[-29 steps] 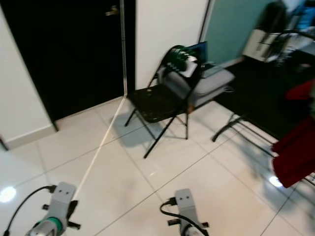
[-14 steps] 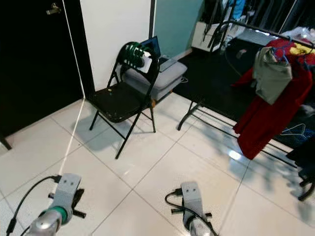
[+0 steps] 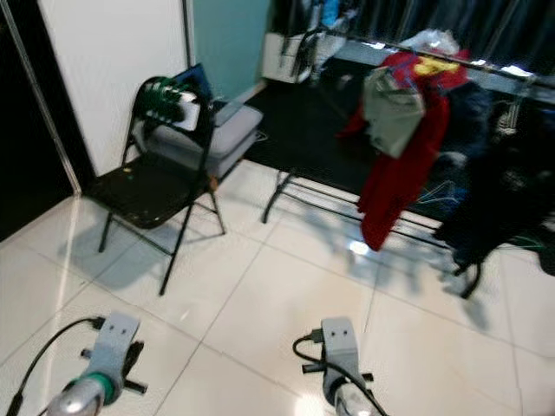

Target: Hang hanger

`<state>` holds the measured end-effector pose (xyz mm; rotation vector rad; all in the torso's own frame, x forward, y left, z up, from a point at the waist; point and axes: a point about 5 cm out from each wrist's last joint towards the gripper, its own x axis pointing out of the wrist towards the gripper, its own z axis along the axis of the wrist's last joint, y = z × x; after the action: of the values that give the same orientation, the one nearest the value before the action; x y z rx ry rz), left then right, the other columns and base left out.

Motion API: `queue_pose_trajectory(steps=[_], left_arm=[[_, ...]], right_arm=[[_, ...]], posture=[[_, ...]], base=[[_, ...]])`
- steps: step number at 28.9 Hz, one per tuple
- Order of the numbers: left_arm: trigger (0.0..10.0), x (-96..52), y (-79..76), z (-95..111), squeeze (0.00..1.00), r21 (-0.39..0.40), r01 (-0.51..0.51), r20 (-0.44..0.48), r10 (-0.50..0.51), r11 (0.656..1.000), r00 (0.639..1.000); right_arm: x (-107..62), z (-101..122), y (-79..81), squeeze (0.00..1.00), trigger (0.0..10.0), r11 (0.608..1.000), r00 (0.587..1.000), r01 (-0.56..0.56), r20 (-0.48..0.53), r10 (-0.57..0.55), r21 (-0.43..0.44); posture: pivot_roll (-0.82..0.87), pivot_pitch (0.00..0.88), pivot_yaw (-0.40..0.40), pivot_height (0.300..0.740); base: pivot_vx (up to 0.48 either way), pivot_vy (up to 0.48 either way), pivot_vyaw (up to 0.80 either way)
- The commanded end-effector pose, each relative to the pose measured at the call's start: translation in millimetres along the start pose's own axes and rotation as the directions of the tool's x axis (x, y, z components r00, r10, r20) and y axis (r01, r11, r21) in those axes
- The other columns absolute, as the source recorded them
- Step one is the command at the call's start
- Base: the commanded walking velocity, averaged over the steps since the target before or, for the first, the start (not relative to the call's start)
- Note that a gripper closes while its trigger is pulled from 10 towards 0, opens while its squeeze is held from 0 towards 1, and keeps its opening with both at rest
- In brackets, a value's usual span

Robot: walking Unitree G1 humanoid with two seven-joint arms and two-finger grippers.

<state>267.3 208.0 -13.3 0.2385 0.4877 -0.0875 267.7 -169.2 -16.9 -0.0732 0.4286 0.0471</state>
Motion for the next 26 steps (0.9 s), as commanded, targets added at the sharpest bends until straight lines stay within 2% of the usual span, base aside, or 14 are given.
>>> queue_pose_trajectory(steps=[1,17,22,26], left_arm=[[10.0,0.2,-4.3,-1.0,0.00,0.003,0.013,-0.005,-0.013,1.000,1.000],[10.0,0.8,-6.4,2.1,0.00,0.010,0.025,0.021,-0.026,1.000,0.999],[10.0,1.8,-5.0,7.0,0.00,0.007,0.018,0.048,-0.018,1.000,0.999],[10.0,3.1,-4.2,11.1,0.00,0.006,0.015,0.062,-0.015,1.000,0.998]], right_arm=[[-3.1,-7.2,-2.9,0.00,10.0,1.000,1.000,0.007,-0.026,-0.007,0.006],[-3.5,-7.9,-4.0,0.00,10.0,1.000,1.000,0.010,-0.027,-0.010,0.008],[-3.2,-4.5,-4.5,0.00,10.0,1.000,1.000,0.016,0.001,-0.016,0.008],[-2.3,-0.1,-5.1,0.00,10.0,1.000,0.999,0.020,0.028,-0.020,0.006]], posture=[[-0.08,0.029,0.053,0.740],[-0.09,0.026,0.055,0.740],[-0.09,0.037,0.056,0.740],[-0.09,0.038,0.058,0.740]], base=[[0.000,0.000,-0.78],[0.000,0.000,-0.78],[0.421,0.000,-0.71],[0.480,0.000,0.00]])
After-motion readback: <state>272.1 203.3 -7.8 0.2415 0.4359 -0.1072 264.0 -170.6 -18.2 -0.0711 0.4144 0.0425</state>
